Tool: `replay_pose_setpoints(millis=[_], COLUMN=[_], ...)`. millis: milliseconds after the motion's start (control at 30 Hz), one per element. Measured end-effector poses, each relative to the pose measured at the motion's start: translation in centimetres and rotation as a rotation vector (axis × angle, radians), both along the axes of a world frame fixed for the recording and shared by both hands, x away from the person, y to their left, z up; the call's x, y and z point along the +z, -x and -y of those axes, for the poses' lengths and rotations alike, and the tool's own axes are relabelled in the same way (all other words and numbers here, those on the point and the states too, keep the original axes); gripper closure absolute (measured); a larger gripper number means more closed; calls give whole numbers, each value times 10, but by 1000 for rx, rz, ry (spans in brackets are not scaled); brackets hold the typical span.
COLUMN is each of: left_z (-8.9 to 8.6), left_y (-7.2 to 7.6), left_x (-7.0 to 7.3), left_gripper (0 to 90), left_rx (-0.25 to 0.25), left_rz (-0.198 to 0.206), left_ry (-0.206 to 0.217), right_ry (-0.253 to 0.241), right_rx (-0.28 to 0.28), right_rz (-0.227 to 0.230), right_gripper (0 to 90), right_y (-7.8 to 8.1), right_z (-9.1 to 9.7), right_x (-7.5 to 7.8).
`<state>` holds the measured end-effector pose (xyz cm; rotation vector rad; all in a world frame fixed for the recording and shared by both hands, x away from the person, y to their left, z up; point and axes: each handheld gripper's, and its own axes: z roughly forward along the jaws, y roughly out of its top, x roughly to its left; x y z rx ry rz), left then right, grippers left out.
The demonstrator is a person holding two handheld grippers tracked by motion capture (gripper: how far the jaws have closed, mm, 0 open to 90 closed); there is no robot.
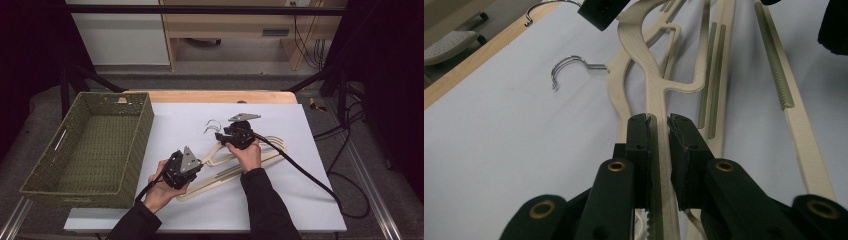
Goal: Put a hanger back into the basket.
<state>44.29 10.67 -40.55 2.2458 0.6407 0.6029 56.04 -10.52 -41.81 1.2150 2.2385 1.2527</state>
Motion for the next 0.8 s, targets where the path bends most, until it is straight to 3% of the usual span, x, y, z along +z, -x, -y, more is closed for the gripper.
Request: replay_pose_setpoints(millis=[33, 100, 233, 367, 467, 533, 567, 767, 800], left_z=[1, 1, 1, 2, 2, 2, 3, 4, 3], left_y=[0, 1, 1, 3, 5, 7, 7, 6, 6], left_x=[-1, 0, -2, -5, -7, -12, -14, -26, -26], left_gripper=[797, 797, 797, 797, 796, 794, 794, 794, 795], left_rx=[-1, -9, -9, -11, -11, -6, -5, 9, 11], left_rz=[-1, 4, -5, 0, -4, -30, -21, -64, -55], left_ry=[8, -27, -19, -24, -33, -34, -43, -27, -34], right_ry=[3, 17, 14, 5, 1, -8, -18, -38, -48], right_rx=[-3, -9, 13, 2, -6, -18, -29, -33, -32], right_rz=[-14, -34, -81, -99, -89, -91, -97, -53, -46], right_gripper=[609, 673, 815, 831, 838, 877, 886, 894, 894], right_y=[-2, -5, -7, -6, -3, 0, 1, 14, 17], right_z=[-1, -2, -3, -3, -3, -2, -2, 1, 2], right_x=[-2, -6, -9, -7, -5, -3, -1, 3, 3])
